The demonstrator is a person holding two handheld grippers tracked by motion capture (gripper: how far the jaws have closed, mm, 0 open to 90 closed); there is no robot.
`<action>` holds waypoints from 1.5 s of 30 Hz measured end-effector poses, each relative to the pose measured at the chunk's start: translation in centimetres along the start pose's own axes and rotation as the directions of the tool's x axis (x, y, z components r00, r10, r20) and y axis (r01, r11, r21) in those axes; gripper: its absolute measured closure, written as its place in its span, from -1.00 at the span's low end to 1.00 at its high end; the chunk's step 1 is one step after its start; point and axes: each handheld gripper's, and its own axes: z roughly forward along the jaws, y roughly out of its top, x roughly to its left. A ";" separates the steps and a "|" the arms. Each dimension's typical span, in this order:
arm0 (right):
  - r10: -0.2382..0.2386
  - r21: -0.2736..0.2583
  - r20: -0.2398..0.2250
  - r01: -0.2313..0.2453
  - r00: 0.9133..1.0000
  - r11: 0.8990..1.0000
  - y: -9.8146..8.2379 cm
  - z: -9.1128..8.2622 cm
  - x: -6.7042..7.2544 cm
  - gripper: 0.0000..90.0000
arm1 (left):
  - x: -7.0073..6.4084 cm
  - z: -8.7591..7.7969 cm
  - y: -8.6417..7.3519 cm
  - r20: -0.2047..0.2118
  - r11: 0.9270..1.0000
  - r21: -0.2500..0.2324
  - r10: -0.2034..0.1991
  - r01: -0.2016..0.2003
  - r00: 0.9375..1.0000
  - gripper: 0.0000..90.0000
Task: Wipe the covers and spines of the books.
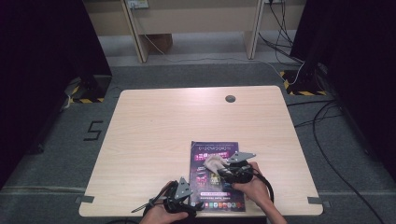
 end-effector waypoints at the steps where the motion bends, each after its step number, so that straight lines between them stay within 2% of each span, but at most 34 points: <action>1: 0.002 0.005 -0.008 -0.002 1.000 1.000 0.0 0.0 0.1 0.57 | 0.0 0.0 0.0 0.001 1.000 0.001 -0.002 0.002 1.000 -0.61; 4: -0.018 0.009 -0.011 0.018 1.000 1.000 0.0 0.1 0.6 0.57 | 0.1 0.0 0.0 0.003 1.000 -0.001 -0.005 0.005 1.000 -0.62; 5: -0.034 0.011 -0.023 0.034 0.999 0.999 0.1 0.3 1.4 0.57 | 0.0 0.0 0.0 0.002 1.000 0.001 -0.003 0.003 1.000 -0.62; 7: -0.041 0.011 -0.028 0.041 0.999 0.999 0.1 0.4 1.7 0.56 | 0.0 0.0 0.0 -0.002 1.000 0.000 -0.001 0.001 1.000 -0.62; 8: -0.051 0.009 -0.025 0.052 0.998 0.999 0.2 0.6 2.1 0.56 | 0.0 0.0 0.0 -0.004 1.000 -0.001 0.002 -0.002 1.000 -0.62; 9: -0.085 0.006 -0.012 0.085 0.996 0.996 0.4 0.9 2.5 0.56 | -0.1 0.0 0.0 -0.006 1.000 -0.003 0.002 -0.002 1.000 -0.59; 10: -0.091 0.006 -0.007 0.091 0.996 0.996 0.5 1.0 2.6 0.55 | -0.1 -0.1 -0.1 -0.004 1.000 -0.002 -0.004 0.004 1.000 -0.55; 11: -0.096 0.004 -0.006 0.096 0.995 0.995 0.5 1.1 2.6 0.55 | -0.2 -0.2 -0.1 0.003 1.000 0.000 -0.020 0.020 1.000 -0.54; 18: -0.076 -0.005 0.028 0.076 0.997 0.997 1.2 1.8 2.1 0.52 | -0.3 -1.1 -0.6 0.000 0.999 0.031 -0.015 0.015 1.000 -0.57; 19: -0.086 -0.001 0.035 0.087 0.996 0.996 1.3 1.9 2.3 0.51 | -0.4 -1.4 -0.8 -0.002 0.999 0.036 -0.024 0.024 1.000 -0.57; 22: -0.107 0.004 0.039 0.107 0.994 0.994 1.4 2.1 2.8 0.48 | -0.5 -1.8 -1.1 -0.007 0.999 0.040 -0.019 0.019 1.000 -0.57; 25: -0.137 0.005 0.006 0.137 0.991 0.991 1.4 2.3 4.0 0.48 | -0.8 -2.3 -1.4 -0.011 0.999 0.045 -0.008 0.008 1.000 -0.56; 27: -0.149 0.007 -0.023 0.149 0.989 0.989 1.3 2.3 4.6 0.48 | -0.9 -2.7 -1.6 -0.007 0.999 0.040 -0.013 0.013 1.000 -0.55; 28: -0.149 0.007 -0.023 0.149 0.989 0.989 1.3 2.3 4.6 0.48 | -0.9 -2.7 -1.6 -0.007 0.999 0.040 -0.013 0.013 1.000 -0.55; 29: -0.162 0.011 -0.043 0.162 0.986 0.987 1.3 2.3 5.2 0.48 | -0.8 -2.9 -1.7 -0.009 0.999 0.035 -0.019 0.019 1.000 -0.55; 31: -0.175 0.012 -0.045 0.176 0.984 0.984 1.2 2.3 5.5 0.48 | -0.8 -3.1 -1.8 -0.006 0.999 0.034 -0.023 0.023 1.000 -0.55; 34: -0.171 0.005 -0.049 0.171 0.984 0.985 1.1 2.2 5.4 0.51 | -0.8 -3.2 -1.9 -0.006 0.999 0.032 -0.021 0.021 1.000 -0.56; 35: -0.150 0.005 -0.056 0.151 0.987 0.989 1.1 2.2 5.0 0.52 | -0.8 -3.2 -1.9 -0.002 0.999 0.033 -0.017 0.017 1.000 -0.56; 36: -0.150 0.005 -0.056 0.151 0.987 0.989 1.1 2.2 5.0 0.52 | -0.8 -3.2 -1.9 -0.002 0.999 0.033 -0.017 0.017 1.000 -0.56; 37: -0.157 0.005 -0.018 0.157 0.987 0.988 1.1 2.1 4.5 0.52 | -0.8 -3.3 -2.0 -0.003 0.999 0.035 -0.013 0.013 1.000 -0.56; 40: -0.130 0.004 -0.010 0.130 0.991 0.992 1.0 1.9 3.8 0.52 | -0.8 -3.4 -2.0 -0.005 0.999 0.035 -0.010 0.010 1.000 -0.56; 41: -0.106 -0.002 -0.018 0.106 0.994 0.994 0.9 1.8 3.6 0.52 | -0.8 -3.4 -2.1 -0.007 0.999 0.038 -0.008 0.008 1.000 -0.56; 45: -0.136 0.007 -0.012 0.136 0.991 0.991 0.9 1.8 4.1 0.48 | -0.8 -3.5 -2.2 -0.011 0.999 0.042 -0.008 0.009 1.000 -0.56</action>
